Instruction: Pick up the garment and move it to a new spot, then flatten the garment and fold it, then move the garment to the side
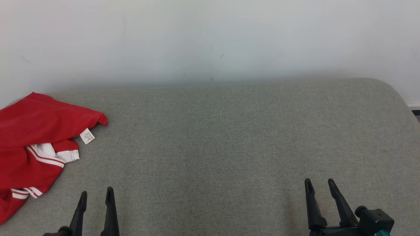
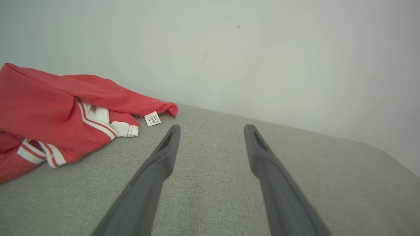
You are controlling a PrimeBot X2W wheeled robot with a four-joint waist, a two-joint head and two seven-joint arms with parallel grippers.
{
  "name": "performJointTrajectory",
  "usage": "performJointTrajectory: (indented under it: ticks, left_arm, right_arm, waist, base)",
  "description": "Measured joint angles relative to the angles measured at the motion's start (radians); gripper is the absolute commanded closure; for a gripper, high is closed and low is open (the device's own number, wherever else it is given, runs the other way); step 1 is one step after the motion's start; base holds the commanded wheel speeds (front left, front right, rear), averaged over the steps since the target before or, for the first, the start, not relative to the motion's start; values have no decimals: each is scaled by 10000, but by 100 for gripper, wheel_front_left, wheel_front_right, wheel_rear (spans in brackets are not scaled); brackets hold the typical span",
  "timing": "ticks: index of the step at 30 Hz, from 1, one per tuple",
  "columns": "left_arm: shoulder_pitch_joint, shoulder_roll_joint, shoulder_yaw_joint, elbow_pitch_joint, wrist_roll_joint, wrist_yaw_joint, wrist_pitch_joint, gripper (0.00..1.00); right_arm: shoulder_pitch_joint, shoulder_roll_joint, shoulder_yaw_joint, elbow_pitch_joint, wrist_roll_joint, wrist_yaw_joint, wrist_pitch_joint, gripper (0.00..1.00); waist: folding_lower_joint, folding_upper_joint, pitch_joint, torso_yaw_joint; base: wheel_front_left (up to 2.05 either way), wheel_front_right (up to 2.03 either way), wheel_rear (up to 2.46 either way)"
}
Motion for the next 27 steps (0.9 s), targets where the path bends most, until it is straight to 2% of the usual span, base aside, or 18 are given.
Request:
performJointTrajectory:
  ticks: [8,14,21,27]
  left_arm:
    - [14,90,-121,27,366,0,-121,0]
    - [18,374,-431,23,631,-2,-236,0]
    - [120,405,-267,94,1001,-17,-341,0]
    - [152,299,245,205,1478,-17,-439,0]
  right_arm:
    - [-3,0,19,52,-550,0,-169,0]
    - [-3,-2,2,107,-1018,0,-299,0]
    - [-4,-4,31,159,-1524,0,-462,0]
    - [-4,-6,36,171,-1904,0,-566,0]
  waist:
    - [0,0,2,27]
    - [0,0,5,90]
    - [0,0,31,79]
    - [0,0,56,78]
  base:
    - [0,0,0]
    - [0,0,0]
    - [0,0,0]
    - [0,0,0]
